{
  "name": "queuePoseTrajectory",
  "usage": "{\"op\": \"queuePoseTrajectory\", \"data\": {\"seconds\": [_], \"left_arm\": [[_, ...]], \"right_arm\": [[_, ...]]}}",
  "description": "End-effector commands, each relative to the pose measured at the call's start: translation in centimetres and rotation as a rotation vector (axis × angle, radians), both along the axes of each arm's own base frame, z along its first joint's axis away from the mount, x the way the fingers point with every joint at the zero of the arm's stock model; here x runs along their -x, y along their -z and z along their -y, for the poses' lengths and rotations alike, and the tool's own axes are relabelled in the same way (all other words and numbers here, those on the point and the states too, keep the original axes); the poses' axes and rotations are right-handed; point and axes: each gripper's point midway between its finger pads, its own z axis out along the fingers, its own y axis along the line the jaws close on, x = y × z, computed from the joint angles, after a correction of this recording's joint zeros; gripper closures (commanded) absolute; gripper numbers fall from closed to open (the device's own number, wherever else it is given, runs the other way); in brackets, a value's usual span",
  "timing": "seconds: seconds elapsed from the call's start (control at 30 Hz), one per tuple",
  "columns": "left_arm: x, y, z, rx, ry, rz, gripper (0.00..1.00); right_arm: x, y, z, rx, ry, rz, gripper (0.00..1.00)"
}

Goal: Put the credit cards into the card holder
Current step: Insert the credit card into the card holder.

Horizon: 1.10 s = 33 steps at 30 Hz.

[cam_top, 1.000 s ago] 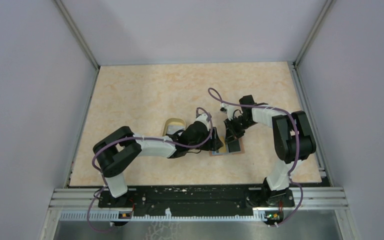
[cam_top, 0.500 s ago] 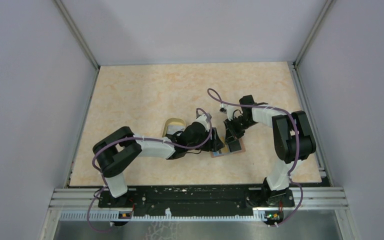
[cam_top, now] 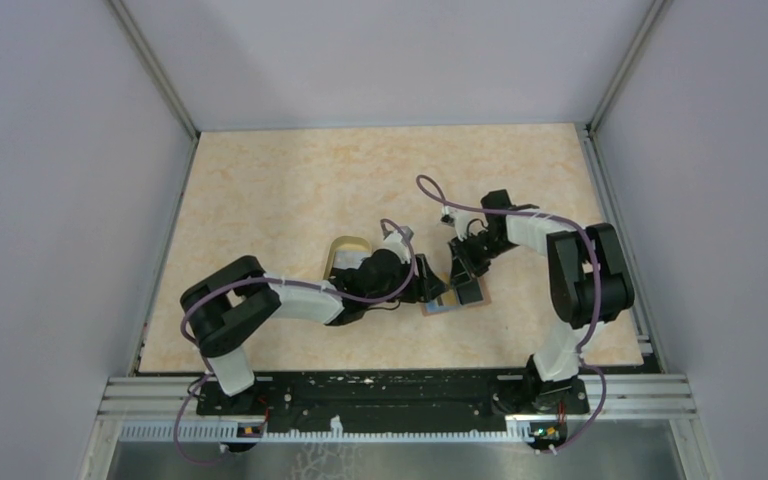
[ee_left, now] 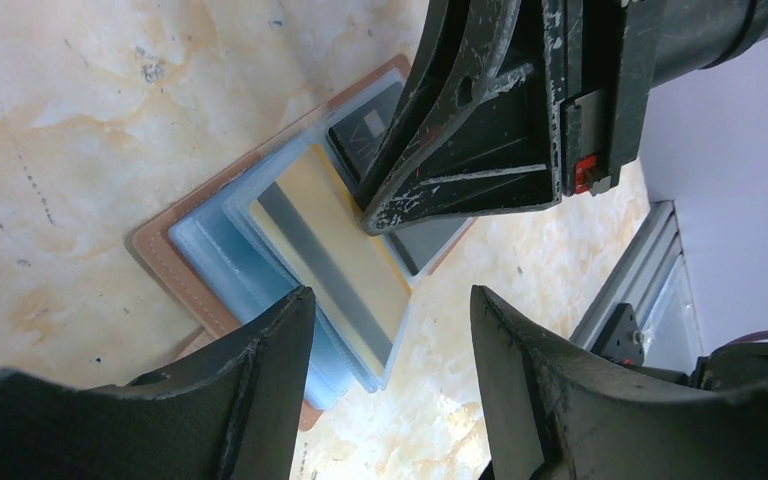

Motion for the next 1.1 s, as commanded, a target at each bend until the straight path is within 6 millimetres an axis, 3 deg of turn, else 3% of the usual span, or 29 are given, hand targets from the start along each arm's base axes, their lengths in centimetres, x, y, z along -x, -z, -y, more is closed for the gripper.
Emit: {"op": "queuePoseTrajectory", "data": {"seconds": [0.0,0.47,0.6,0.8,1.07], "left_arm": [[-0.6,-3.8,0.8,0.131,-0.030,0.053,0.36],[-0.7,-3.3,1.9,0.153,-0.009,0.036,0.35],[-0.7,-2.4,1.2,0.116,-0.026,0.023,0.34],[-0.7,-1.1,0.5,0.063,-0.049,0.001,0.32],[-0.9,0.0,-0.6,-0.017,-0.071,0.012,0.31]], "right_arm": [[-1.1,-3.8,-1.1,-0.109,-0.017,0.089,0.85],[-2.3,-5.8,0.0,-0.123,0.036,0.176,0.81],[-2.8,-4.6,0.9,-0.055,0.078,0.184,0.77],[-1.7,-1.6,0.8,-0.009,0.059,0.065,0.88],[-1.0,1.1,1.0,0.079,0.043,0.018,0.89]]}}
